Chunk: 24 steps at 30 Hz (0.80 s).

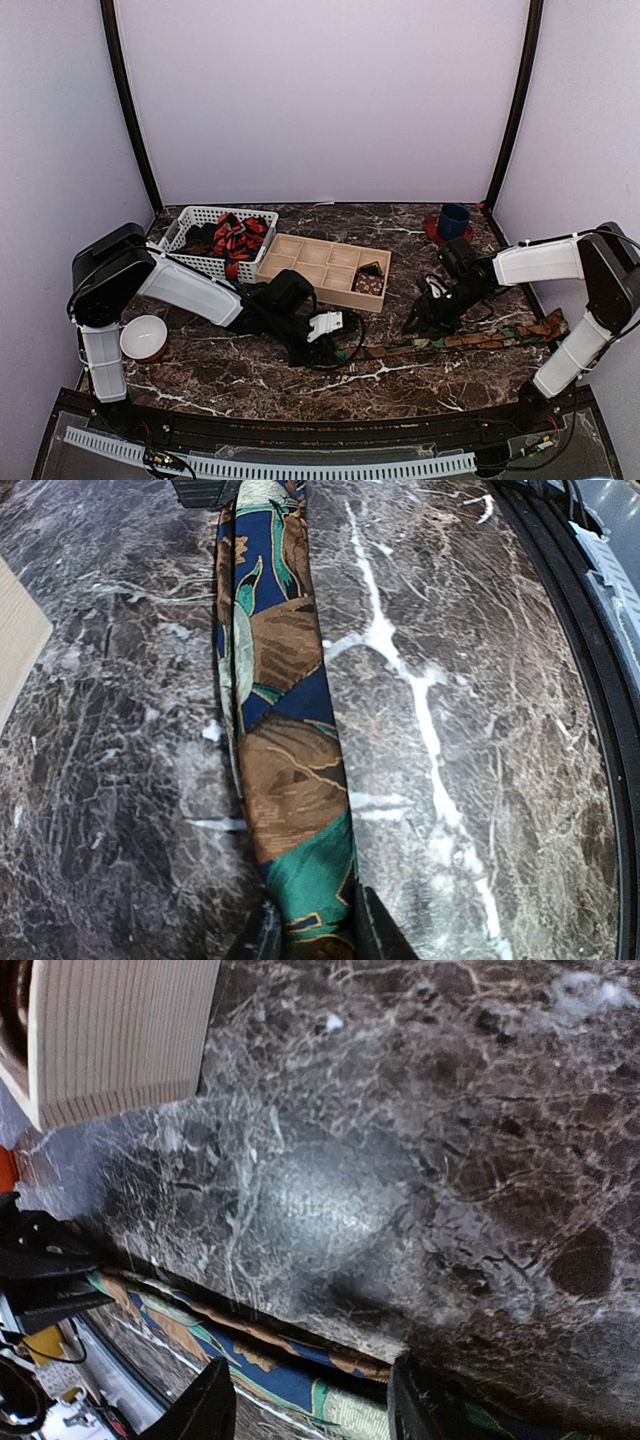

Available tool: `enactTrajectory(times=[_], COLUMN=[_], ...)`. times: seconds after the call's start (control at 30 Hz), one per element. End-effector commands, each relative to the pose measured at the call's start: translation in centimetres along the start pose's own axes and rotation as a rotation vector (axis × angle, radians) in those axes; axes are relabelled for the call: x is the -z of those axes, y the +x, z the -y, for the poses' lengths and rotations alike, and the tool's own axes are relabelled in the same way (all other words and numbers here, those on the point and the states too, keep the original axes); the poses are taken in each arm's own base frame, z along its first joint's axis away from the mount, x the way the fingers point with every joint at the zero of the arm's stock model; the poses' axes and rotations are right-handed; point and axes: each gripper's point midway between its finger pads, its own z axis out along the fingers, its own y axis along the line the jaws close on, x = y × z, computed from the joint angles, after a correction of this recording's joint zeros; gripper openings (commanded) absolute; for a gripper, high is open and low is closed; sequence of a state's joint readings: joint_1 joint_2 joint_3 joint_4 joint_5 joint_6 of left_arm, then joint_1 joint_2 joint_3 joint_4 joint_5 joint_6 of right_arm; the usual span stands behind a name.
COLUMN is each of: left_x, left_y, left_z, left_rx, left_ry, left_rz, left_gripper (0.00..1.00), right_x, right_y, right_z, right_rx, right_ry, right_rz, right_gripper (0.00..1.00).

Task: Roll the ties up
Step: Move to tie at the center of the board.

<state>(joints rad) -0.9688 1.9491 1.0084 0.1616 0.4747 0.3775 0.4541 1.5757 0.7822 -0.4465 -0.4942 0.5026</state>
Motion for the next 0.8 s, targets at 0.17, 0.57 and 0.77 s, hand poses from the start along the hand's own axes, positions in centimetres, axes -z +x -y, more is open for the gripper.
enactTrajectory(times=[0.17, 0.57, 0.77], left_x=[0.3, 4.7, 10.9], left_y=[2.2, -2.1, -5.4], left_z=[2.9, -0.3, -1.9], left_rx=[-0.022, 0.015, 0.072], left_ry=[0.138, -0.089, -0.303], left_rz=[-0.085, -0.024, 0.057], left_gripper=[0.22, 0.65, 0.91], right_x=[0.3, 7.3, 14.9], right_y=[5.1, -4.0, -6.5], right_z=[2.2, -5.7, -11.4], right_rx=[-0.017, 0.157, 0.321], right_ry=[0.045, -0.066, -0.171], right_rz=[-0.133, 0.231, 0.503], right_gripper=[0.5, 0.79, 0.95])
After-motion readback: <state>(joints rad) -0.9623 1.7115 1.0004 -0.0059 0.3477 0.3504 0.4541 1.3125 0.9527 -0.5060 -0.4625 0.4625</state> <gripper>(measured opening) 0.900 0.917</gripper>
